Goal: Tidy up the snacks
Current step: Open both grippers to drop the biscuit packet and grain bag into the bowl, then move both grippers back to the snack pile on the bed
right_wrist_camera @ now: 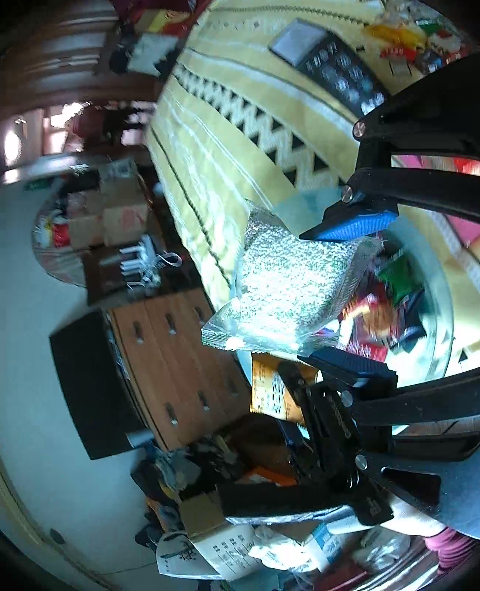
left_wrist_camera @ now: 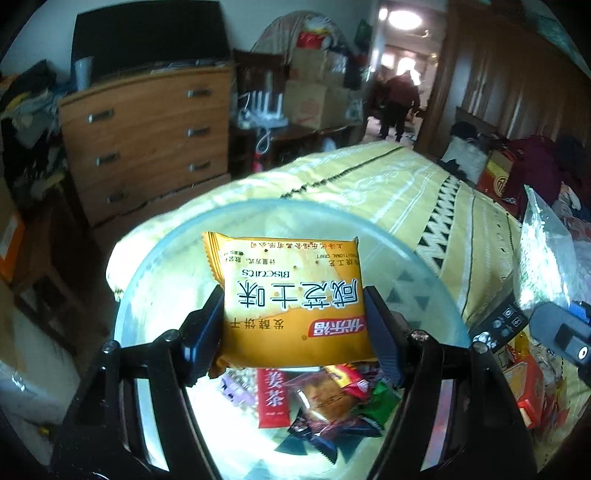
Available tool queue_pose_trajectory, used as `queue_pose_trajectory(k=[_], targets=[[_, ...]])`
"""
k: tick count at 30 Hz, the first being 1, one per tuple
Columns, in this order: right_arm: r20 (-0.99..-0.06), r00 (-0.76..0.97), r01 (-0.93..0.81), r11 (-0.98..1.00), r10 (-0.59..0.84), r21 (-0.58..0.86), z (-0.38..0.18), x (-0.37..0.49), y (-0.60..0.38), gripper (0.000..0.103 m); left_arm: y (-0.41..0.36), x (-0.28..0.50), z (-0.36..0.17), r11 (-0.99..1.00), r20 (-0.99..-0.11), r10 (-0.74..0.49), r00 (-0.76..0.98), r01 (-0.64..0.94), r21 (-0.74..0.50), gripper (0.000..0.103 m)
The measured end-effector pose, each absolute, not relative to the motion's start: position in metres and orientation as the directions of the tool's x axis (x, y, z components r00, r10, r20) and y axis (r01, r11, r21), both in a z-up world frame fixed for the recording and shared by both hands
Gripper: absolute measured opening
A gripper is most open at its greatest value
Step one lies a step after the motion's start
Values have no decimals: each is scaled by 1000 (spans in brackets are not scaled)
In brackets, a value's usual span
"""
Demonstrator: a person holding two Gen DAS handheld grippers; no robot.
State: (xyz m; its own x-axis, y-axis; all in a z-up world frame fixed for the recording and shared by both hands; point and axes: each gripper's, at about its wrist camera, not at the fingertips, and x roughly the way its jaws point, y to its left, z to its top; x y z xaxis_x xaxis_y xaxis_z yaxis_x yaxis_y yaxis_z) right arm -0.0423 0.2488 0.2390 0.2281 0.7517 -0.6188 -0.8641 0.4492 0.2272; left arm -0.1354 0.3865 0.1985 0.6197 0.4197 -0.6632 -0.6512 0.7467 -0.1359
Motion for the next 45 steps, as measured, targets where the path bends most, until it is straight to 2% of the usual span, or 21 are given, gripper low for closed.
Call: queue_pose_trajectory(k=[9, 20, 26, 33, 36, 38, 40, 45], targets=[[-665, 170, -866, 433, 727, 252, 212, -48, 274, 57, 397, -142, 184, 726, -695, 404, 595, -671, -152, 72], [-669, 168, -868, 430, 724, 247, 212, -50, 278, 58, 408, -144, 179, 705, -711, 405, 575, -692, -158, 73], [-670, 171, -868, 432, 723, 244, 212, -54, 282, 66, 411, -145, 178, 697, -714, 405, 571, -698, -163, 77], [-673, 175, -867, 436, 719, 240, 212, -56, 284, 68, 412, -145, 177, 695, -713, 409, 569, -701, -161, 84], [-678, 194, -863, 452, 709, 226, 209, -55, 285, 75, 413, -144, 175, 697, -723, 399, 564, -699, -161, 89], [-685, 209, -856, 469, 698, 217, 209, -55, 283, 75, 413, -144, 172, 699, -730, 391, 560, -697, -161, 92], [-663, 256, -855, 485, 703, 183, 215, -61, 273, 75, 410, -143, 172, 704, -729, 397, 558, -694, -149, 92], [-506, 436, -841, 537, 744, 65, 244, -100, 194, 77, 402, -150, 185, 702, -673, 433, 600, -692, -165, 91]])
